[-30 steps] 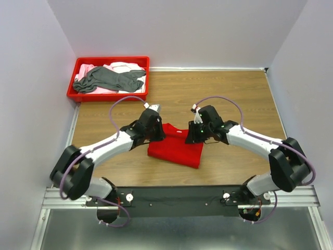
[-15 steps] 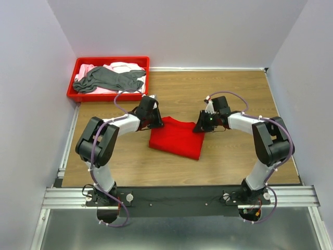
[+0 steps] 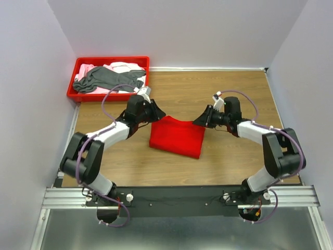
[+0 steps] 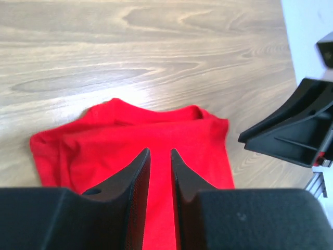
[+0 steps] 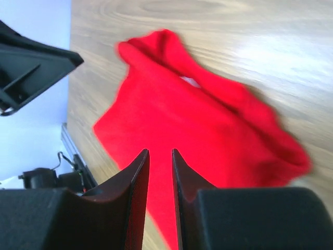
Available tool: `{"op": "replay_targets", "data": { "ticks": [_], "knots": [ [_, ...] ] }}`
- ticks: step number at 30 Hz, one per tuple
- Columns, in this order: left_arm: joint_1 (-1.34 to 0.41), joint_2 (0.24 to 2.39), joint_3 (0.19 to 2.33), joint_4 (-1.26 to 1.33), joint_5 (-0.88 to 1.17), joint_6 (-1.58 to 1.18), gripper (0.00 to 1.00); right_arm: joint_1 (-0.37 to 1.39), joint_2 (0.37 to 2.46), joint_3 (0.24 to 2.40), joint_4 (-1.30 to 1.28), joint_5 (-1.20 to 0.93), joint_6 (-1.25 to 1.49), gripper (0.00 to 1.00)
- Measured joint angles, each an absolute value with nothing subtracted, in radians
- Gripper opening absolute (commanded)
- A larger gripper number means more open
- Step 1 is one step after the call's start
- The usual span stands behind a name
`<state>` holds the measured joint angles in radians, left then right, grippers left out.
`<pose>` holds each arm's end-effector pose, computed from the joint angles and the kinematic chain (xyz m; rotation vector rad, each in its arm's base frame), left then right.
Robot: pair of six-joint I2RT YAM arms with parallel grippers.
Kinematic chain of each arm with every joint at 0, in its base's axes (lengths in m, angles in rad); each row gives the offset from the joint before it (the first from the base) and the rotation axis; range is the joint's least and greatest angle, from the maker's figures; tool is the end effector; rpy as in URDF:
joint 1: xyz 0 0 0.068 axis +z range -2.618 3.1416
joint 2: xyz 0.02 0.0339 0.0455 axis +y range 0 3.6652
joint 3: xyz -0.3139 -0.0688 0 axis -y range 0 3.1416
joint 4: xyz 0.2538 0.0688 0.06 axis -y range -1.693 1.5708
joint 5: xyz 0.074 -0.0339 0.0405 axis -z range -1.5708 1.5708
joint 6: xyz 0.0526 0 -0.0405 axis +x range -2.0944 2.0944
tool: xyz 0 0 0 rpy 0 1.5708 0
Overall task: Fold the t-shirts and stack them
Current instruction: Fold the tshirt, then neatly place the folded tshirt to the corner
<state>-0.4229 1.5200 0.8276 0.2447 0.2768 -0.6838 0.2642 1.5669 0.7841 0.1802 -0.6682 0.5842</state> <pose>0.3133 -0.1568 0.2572 -0.0922 2.1396 -0.9582 0.3158 0.1192 0.2256 -0.0468 2.2771 1.1937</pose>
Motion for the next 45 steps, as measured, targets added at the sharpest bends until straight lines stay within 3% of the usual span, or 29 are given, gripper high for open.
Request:
{"op": "replay_targets", "data": {
  "ticks": [7, 14, 18, 22, 28, 32, 36, 42, 45],
  "knots": [
    [-0.392, 1.829, 0.844, 0.374, 0.357, -0.733, 0.27, 0.140, 1.833, 0.661, 0.479, -0.790, 0.738, 0.29],
    [-0.347, 1.879, 0.852, 0.463, 0.416, -0.789, 0.29, 0.068, 1.924, 0.649, 0.664, -0.870, 0.813, 0.30],
    [-0.335, 1.840, 0.846, 0.437, 0.436, -0.799, 0.34, 0.061, 1.834, 0.612, 0.665, -0.876, 0.854, 0.39],
    [-0.338, 1.635, 0.804, 0.366, 0.437, -0.796, 0.36, 0.078, 1.664, 0.592, 0.674, -0.897, 0.916, 0.45],
    [-0.395, 1.341, 0.678, 0.363, 0.436, -0.793, 0.30, 0.325, 1.509, 0.556, 0.741, -0.930, 0.976, 0.45],
    [-0.419, 1.386, 0.556, 0.373, 0.454, -0.794, 0.25, 0.393, 1.548, 0.464, 0.746, -0.938, 0.978, 0.44],
    [-0.417, 1.537, 0.496, 0.366, 0.463, -0.805, 0.20, 0.373, 1.705, 0.431, 0.758, -0.955, 0.949, 0.35],
    [-0.365, 1.590, 0.436, 0.502, 0.510, -0.864, 0.20, 0.144, 1.909, 0.363, 0.879, -1.105, 0.964, 0.34],
    [-0.351, 1.576, 0.409, 0.523, 0.512, -0.879, 0.26, 0.101, 1.905, 0.346, 0.905, -1.119, 0.968, 0.36]
  ]
}}
